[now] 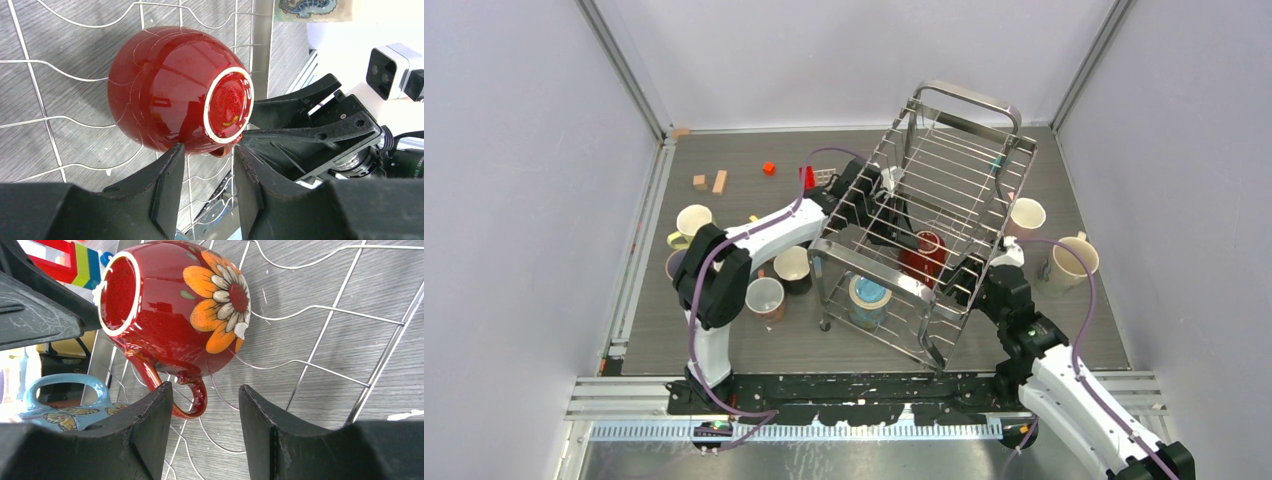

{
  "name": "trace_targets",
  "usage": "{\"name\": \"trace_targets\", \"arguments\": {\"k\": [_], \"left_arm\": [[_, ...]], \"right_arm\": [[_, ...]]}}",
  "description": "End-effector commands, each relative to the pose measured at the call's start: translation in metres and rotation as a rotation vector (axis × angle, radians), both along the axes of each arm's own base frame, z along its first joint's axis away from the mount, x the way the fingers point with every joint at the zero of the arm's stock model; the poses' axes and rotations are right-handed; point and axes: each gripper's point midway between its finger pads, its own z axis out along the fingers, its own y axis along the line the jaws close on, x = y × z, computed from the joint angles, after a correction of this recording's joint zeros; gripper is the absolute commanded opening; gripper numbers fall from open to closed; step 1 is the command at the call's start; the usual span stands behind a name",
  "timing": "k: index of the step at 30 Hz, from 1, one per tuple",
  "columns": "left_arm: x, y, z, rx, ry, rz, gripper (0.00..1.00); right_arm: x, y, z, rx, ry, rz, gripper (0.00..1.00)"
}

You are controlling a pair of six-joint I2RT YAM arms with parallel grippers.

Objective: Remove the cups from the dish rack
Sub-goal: Move the cup to the dish rack, then unload the cup from the dish rack.

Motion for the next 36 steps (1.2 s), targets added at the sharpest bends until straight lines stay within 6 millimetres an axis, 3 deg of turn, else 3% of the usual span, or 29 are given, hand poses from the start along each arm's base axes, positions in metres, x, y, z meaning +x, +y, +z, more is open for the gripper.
{"name": "trace_targets", "arguments": {"k": [1, 8, 20, 28, 36], "left_arm": [[-0.004, -0.012, 0.01, -0.059, -0.008, -0.026, 0.42], [-0.007, -0.018, 0.008, -0.098, 0.037, -0.02, 0.42], [-0.01, -0.033, 0.005, -0.131, 0.074, -0.038, 0.41], [-0.012, -0.039, 0.008, -0.145, 0.083, -0.051, 0.4], [-0.012, -0.039, 0.012, -0.151, 0.077, -0.052, 0.41]], "right_arm": [[0.009, 0.003, 0.028, 0.029, -0.113, 0.005, 0.56], [0.003, 0.003, 0.041, 0.038, -0.157, 0.022, 0.58], [0.005, 0.005, 0.02, -0.026, -0.107, 0.045, 0.57], [0.01, -0.004, 0.004, -0.098, -0.042, -0.021, 0.48], [0.011, -0.008, 0.003, -0.172, 0.005, -0.073, 0.4]]}}
